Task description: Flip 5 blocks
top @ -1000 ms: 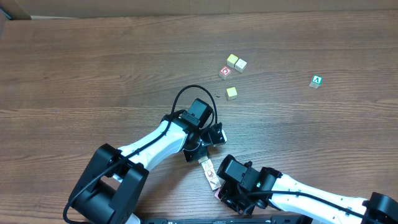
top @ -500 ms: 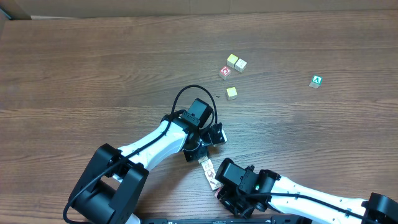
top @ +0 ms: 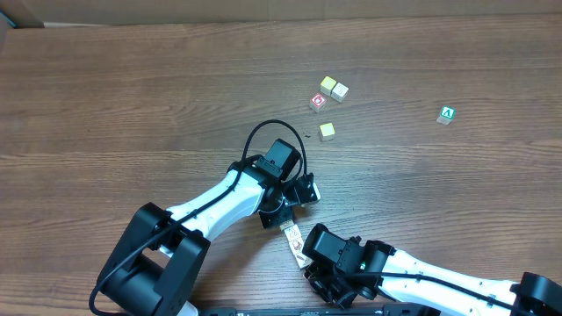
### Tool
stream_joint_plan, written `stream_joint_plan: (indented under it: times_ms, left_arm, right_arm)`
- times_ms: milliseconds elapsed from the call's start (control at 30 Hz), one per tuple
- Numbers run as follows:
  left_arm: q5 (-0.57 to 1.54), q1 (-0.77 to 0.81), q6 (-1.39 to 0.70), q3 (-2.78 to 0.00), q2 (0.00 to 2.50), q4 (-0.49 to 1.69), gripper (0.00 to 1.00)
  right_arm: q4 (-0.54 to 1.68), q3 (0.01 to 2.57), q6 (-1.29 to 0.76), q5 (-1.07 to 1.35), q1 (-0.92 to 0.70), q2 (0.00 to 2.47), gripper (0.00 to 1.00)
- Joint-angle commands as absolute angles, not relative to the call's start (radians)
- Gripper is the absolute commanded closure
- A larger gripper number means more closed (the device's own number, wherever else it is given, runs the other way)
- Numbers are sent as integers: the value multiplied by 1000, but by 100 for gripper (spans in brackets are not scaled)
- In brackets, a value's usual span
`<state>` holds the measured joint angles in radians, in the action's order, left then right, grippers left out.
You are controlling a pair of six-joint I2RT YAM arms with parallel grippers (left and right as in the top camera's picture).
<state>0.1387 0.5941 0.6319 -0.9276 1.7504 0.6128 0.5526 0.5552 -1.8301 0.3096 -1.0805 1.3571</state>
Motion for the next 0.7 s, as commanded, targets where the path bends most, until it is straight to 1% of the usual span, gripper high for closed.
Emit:
stream_joint_plan:
  times_ms: [0,467,667]
  left_arm:
    - [-33,585,647,-866,1847,597,96]
    - [-33,585,647,-866,1847,597,96]
    - [-33,585,648,-866,1847,597,96]
  right_arm:
    - [544,556,-1857,287,-1085,1358,96]
    - [520,556,-1852,262,-1088,1358,96]
    - [475,556,-1852,243,-1110,1358,96]
